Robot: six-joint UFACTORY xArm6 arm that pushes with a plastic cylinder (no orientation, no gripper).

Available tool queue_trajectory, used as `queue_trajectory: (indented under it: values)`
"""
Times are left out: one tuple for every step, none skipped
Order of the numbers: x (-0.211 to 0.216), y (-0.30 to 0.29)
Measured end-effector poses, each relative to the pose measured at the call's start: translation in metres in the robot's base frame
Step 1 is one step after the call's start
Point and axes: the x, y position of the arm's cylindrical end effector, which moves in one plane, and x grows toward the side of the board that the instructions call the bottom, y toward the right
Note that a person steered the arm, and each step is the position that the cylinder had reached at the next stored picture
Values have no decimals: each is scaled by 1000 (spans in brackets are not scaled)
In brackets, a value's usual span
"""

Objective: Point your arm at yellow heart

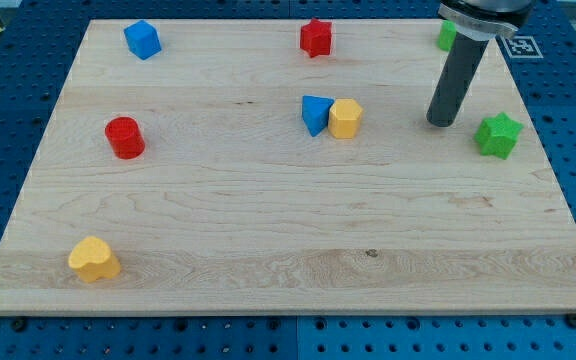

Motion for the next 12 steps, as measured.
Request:
queue_trajectory:
  values:
    - [-4,0]
    - [-5,0]
    - [-5,-1]
    - [-5,-25]
    - [-24,-50]
    - [-37,-68]
    - [-55,-112]
    - [-61,-145]
    - [-60,-177]
    - [-52,-187]
    - [-40,-187]
    - [-8,-187]
